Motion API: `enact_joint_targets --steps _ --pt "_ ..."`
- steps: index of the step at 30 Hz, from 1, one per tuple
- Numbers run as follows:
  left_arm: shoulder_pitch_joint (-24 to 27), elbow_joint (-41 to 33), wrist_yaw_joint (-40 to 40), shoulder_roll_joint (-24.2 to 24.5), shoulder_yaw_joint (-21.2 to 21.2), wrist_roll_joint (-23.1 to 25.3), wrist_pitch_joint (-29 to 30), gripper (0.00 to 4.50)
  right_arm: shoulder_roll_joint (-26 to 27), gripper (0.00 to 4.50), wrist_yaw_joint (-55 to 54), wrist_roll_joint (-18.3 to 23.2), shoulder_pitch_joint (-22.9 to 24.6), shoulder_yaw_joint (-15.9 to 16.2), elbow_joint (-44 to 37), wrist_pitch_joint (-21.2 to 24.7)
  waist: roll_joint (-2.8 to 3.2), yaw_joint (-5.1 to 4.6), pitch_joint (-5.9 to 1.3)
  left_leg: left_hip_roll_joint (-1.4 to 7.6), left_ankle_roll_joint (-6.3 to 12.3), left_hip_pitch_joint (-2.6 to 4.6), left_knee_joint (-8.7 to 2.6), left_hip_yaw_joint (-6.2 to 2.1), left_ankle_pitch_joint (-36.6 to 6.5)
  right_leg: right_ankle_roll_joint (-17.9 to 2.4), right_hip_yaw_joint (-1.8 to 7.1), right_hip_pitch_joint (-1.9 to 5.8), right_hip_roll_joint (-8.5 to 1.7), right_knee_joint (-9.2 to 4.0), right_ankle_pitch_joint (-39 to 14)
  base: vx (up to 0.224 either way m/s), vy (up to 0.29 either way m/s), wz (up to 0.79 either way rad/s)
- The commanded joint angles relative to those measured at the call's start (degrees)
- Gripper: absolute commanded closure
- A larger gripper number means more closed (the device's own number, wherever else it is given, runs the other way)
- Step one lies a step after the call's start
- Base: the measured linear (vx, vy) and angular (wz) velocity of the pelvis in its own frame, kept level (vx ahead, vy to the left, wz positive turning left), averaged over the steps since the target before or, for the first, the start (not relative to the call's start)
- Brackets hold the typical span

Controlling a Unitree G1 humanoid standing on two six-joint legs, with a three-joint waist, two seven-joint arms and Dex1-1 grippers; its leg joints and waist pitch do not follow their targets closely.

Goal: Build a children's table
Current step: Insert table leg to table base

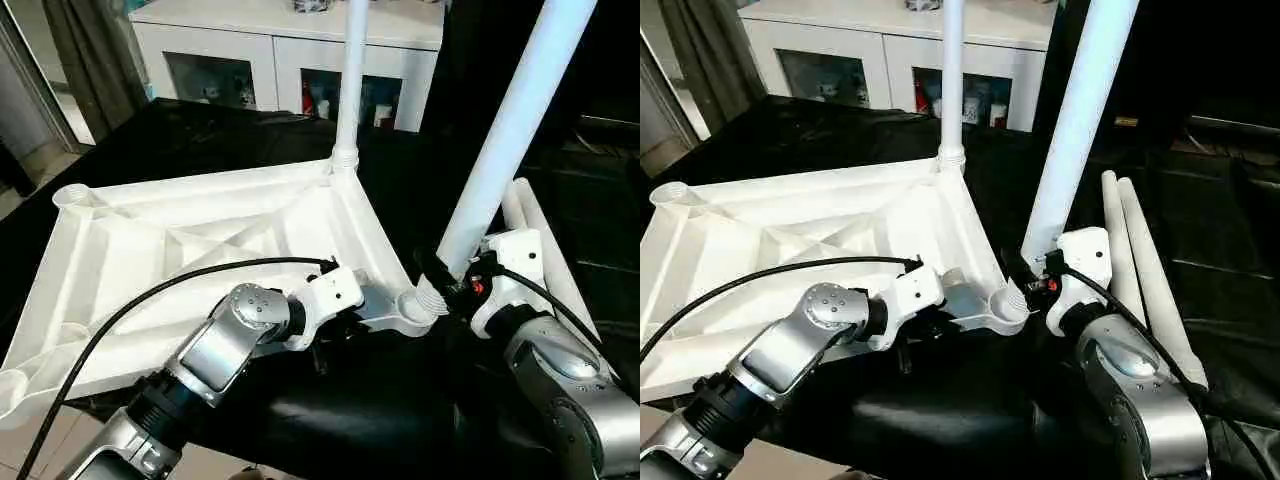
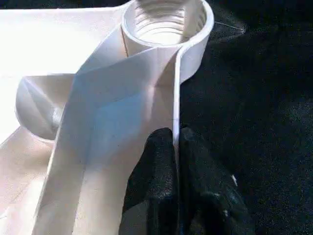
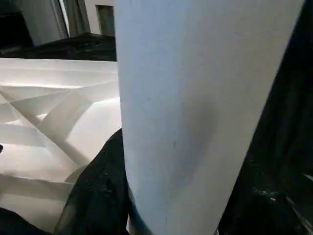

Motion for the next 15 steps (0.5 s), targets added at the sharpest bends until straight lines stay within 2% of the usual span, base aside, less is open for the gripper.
enact_joint_targets --steps 1,4,7,8,9,12,14,15 --pt "-0.1 1.2 -0.1 1.2 1.0 0.3 -0.1 4.44 0.0 2.61 0.0 0.7 0.1 0.2 -2.2 0.4 -0.15 0.16 -3.44 3.28 -0.84 0.21 -5.22 -1.1 -12.8 -10.7 2.19 2.65 -4.1 -4.46 -13.9 0.0 0.0 0.0" --pt "0.0 1.2 -0.4 1.4 1.1 0.2 -0.1 4.44 0.0 2.61 0.1 0.8 -0.1 0.1 -2.1 0.5 -0.25 -0.08 -3.39 3.25 -0.72 0.23 -5.21 -1.06 -12.8 -10.7 2.19 2.63 -4.1 -4.5 -14.4 0.0 0.0 0.0" --pt "0.2 1.3 -0.5 2.4 3.4 -0.8 -0.2 4.44 0.2 2.61 0.8 1.9 -0.8 -0.3 -1.6 1.0 -0.25 -0.24 -3.33 3.2 -0.61 0.16 -5.23 -1.09 -12.9 -10.7 2.16 2.65 -4.11 -4.51 -15.2 0.0 0.0 0.0" --pt "0.2 1.5 -0.5 3.1 4.3 -1.1 -0.5 4.44 0.2 2.61 1.4 2.6 -1.1 -0.4 -1.3 1.2 -0.5 -0.34 -3.26 3.19 -0.52 0.04 -5.26 -1.07 -13.0 -10.6 2.17 2.65 -4.1 -4.58 -15.4 0.0 0.0 0.0" --pt "0.3 1.7 -0.8 4.8 6.1 -1.5 -1.5 4.5 -0.3 2.61 2.8 3.5 -1.9 -0.3 -0.6 1.3 -0.73 -0.57 -3.25 3.12 -0.35 -0.06 -5.26 -1.11 -13.2 -10.3 2.11 2.72 -4.14 -4.63 -16.6 0.0 0.0 0.0" --pt "0.6 1.5 -1.5 7.0 7.8 -1.9 -2.7 4.5 -0.9 2.61 4.7 4.7 -3.2 -0.3 0.7 1.6 -0.67 -0.76 -3.18 3.09 -0.32 -0.27 -5.44 -1.24 -13.3 -9.3 1.93 2.75 -4.15 -4.74 -19.1 0.0 0.0 0.0" --pt "1.0 0.8 -2.2 9.0 9.2 -2.5 -3.3 4.5 -1.3 2.61 6.2 5.8 -4.8 -0.7 2.3 2.0 -0.76 -0.87 -3.32 3.09 -0.21 -0.19 -5.36 -1.25 -12.5 -9.5 1.95 2.74 -4.2 -4.58 -18.6 0.0 0.0 0.0" --pt "1.6 -0.1 -3.0 11.2 10.4 -2.8 -3.8 4.5 -1.8 2.61 7.6 6.4 -6.9 -0.8 4.4 2.2 -0.61 -0.94 -3.45 3.06 -0.15 -0.1 -5.24 -1.23 -12.0 -10.3 1.93 2.63 -4.19 -4.35 -17.2 0.0 0.0 0.0"
